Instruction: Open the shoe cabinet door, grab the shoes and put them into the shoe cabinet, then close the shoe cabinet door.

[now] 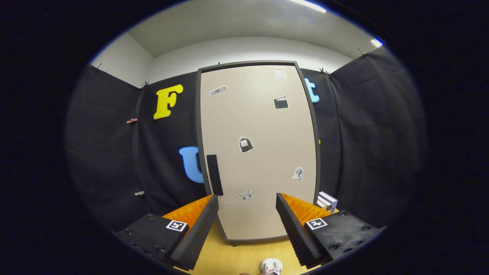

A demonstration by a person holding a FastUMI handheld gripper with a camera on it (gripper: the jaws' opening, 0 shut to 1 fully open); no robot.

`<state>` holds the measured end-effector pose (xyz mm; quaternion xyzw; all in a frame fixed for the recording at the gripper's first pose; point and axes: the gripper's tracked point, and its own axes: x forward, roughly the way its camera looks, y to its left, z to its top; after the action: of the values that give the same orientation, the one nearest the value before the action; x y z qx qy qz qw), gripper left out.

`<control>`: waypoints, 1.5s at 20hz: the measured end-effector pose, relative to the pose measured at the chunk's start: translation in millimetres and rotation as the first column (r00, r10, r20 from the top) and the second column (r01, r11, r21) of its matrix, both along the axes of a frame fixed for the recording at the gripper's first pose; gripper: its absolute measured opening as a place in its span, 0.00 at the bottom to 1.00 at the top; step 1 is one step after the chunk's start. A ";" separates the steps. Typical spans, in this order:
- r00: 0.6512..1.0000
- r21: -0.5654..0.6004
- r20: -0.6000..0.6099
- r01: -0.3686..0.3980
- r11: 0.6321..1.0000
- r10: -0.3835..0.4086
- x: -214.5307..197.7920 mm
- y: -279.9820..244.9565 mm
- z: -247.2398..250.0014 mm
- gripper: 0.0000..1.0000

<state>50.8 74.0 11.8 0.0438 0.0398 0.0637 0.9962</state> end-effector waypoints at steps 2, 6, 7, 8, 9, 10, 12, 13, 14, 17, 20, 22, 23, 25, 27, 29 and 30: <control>1.000 -0.015 -0.011 -0.012 1.000 0.012 20.2 15.3 3.7 0.97; 0.999 -0.038 -0.002 -0.052 0.998 0.052 55.2 52.7 6.7 0.97; 0.998 -0.049 0.003 -0.056 0.997 0.056 64.8 61.0 4.5 0.97; 0.998 -0.054 0.006 -0.069 0.996 0.070 73.1 70.0 2.5 0.96; 0.997 -0.050 0.011 -0.076 0.996 0.077 82.6 78.8 0.6 0.97; 0.996 -0.050 0.017 -0.082 0.995 0.083 91.2 86.6 -1.1 0.97; 0.997 -0.082 0.027 -0.074 0.994 0.076 111.8 96.1 -5.8 0.96; 0.997 -0.100 0.024 -0.072 0.992 0.075 122.0 100.7 -10.0 0.96; 0.997 -0.115 0.020 -0.066 0.991 0.068 131.5 104.2 -13.8 0.96; 0.999 -0.130 0.003 -0.040 0.991 0.041 155.4 108.6 -27.0 0.98; 0.999 -0.122 -0.041 -0.039 0.992 0.034 171.7 111.7 -44.3 0.98; 0.997 -0.119 -0.068 -0.038 0.992 0.030 179.9 111.8 -53.8 0.98; 0.996 -0.110 -0.081 -0.040 0.993 0.031 183.0 112.9 -57.3 0.98; 0.995 -0.092 -0.097 -0.030 0.995 0.021 188.7 110.3 -61.5 0.96; 0.994 -0.057 -0.105 -0.043 0.997 0.037 185.5 114.1 -58.5 0.65; 0.991 -0.026 -0.107 -0.085 0.996 0.081 189.3 124.6 -60.7 0.60; 0.992 -0.029 -0.110 -0.068 0.997 0.065 187.7 123.6 -61.7 0.48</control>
<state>238.6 197.6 -49.9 0.0296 0.0964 0.0936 0.9905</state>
